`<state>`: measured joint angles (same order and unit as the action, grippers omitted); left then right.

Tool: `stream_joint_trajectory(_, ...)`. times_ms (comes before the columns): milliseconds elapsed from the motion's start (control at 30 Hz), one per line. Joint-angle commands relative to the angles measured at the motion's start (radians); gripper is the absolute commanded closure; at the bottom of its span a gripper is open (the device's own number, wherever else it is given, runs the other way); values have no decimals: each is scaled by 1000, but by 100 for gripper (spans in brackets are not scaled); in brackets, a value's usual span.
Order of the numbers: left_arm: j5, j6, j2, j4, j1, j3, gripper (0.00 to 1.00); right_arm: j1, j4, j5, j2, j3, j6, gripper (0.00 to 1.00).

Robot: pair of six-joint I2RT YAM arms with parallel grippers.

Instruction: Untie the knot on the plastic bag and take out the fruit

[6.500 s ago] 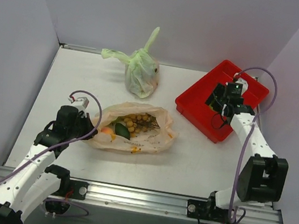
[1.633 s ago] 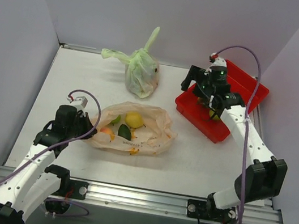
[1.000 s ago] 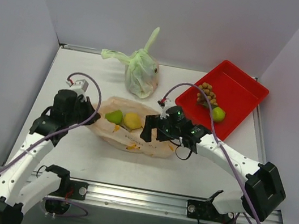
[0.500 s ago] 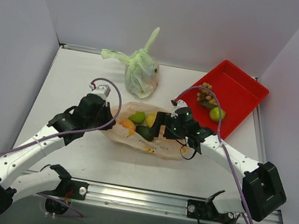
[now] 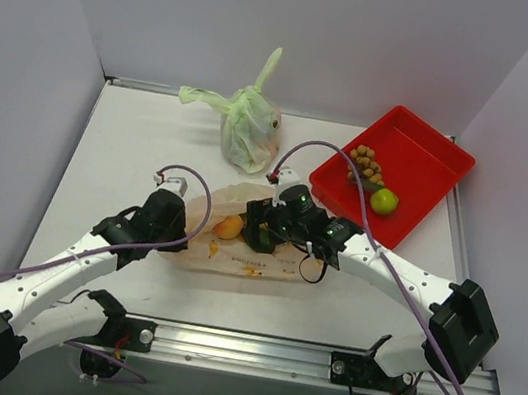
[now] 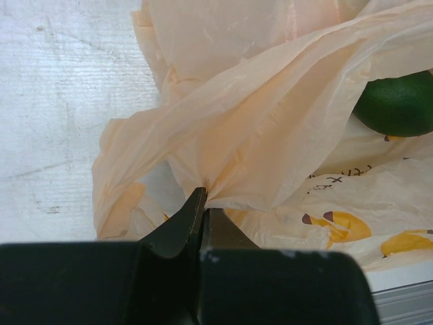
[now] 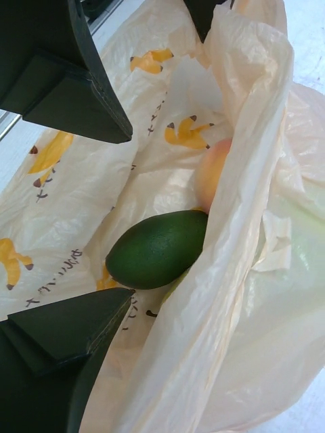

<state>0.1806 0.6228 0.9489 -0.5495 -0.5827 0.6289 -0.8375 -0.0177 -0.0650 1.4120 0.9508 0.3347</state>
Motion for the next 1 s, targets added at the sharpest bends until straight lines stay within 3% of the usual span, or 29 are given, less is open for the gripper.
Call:
stream_joint_trajectory(0,23,-52,-13,60,0,18,100,-14,-74,91,60,58,-33,9)
stream_joint_trajectory(367,10,-279,-47,72,1,45,100,-18,-137,-22,272,147,-57,9)
stream_joint_trajectory(733,54,-279,-56,122,32,5,100,-28,-174,-9,395,256,-105,9)
stream_joint_trajectory(833,49,-272,-49,114,52,9,100,-29,-176,-15,410,267,-112,22)
stream_joint_trajectory(867,48,-271,-44,112,58,11,100,-28,-179,-15,407,266,-112,34)
stream_joint_trajectory(933,45,-265,-44,114,76,11,100,-32,-179,-13,389,260,-120,49)
stream_joint_trajectory(967,39,-262,-45,114,83,9,100,-32,-177,-15,381,252,-125,64)
